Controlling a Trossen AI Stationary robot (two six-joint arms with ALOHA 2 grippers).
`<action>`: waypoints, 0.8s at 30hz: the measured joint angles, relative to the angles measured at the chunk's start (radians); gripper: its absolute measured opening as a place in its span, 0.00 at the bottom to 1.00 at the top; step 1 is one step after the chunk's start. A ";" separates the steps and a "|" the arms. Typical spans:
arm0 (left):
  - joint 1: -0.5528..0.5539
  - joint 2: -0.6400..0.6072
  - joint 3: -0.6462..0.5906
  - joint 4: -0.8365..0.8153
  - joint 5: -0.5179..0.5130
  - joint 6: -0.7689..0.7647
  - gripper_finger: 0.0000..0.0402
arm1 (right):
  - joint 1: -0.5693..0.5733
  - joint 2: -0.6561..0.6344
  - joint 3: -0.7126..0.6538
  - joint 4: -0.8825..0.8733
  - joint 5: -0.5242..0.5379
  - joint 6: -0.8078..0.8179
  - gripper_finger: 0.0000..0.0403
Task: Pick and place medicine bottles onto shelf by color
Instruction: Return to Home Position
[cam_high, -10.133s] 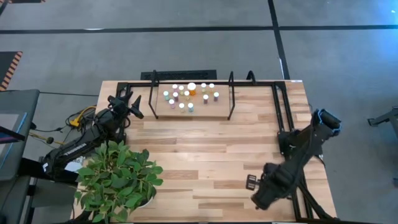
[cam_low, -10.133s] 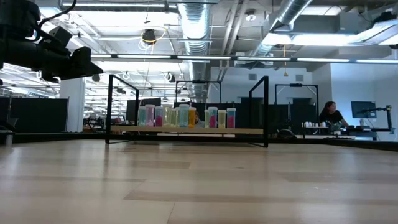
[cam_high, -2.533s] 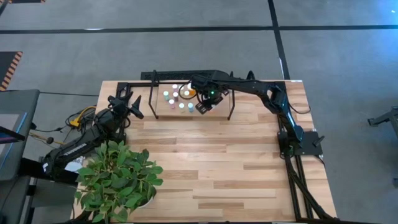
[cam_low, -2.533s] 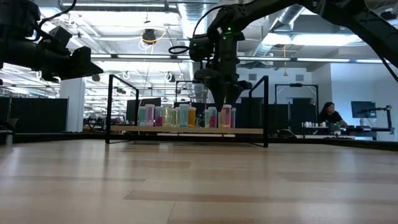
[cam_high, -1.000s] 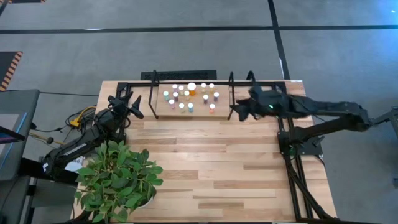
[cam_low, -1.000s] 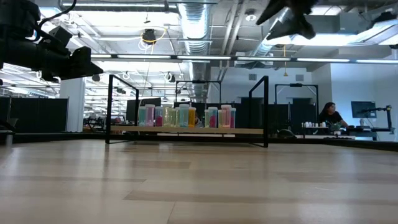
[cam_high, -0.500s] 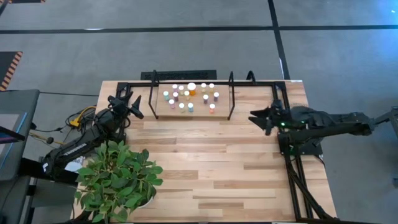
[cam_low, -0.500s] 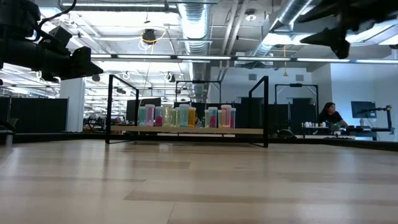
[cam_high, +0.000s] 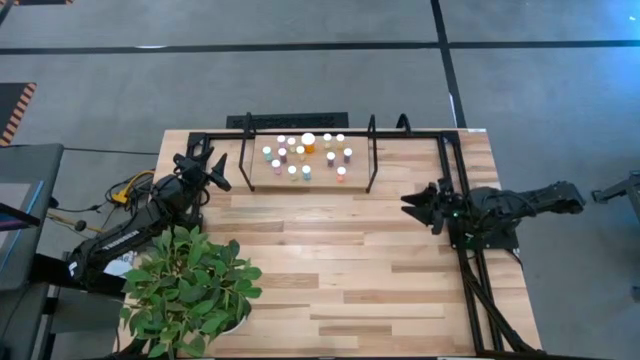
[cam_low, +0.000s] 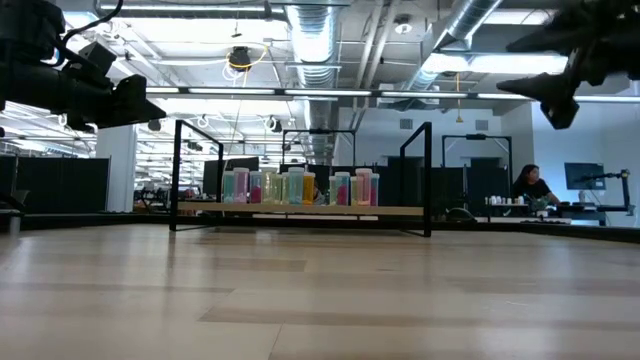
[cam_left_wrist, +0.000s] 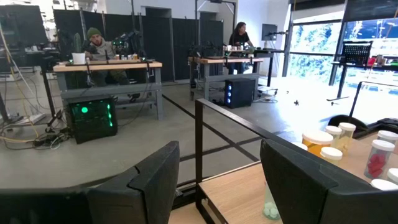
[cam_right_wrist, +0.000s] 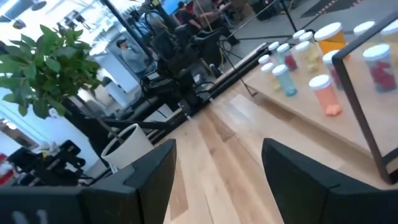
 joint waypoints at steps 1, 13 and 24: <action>0.000 0.000 0.000 0.000 0.000 0.000 0.53 | 0.002 -0.009 -0.014 0.011 0.000 0.001 0.65; 0.000 0.000 0.000 0.000 0.000 0.000 0.53 | 0.029 -0.044 -0.120 0.087 -0.001 0.015 0.65; 0.000 0.000 0.000 0.000 0.000 0.000 0.53 | 0.029 -0.043 -0.216 0.189 0.006 0.094 0.65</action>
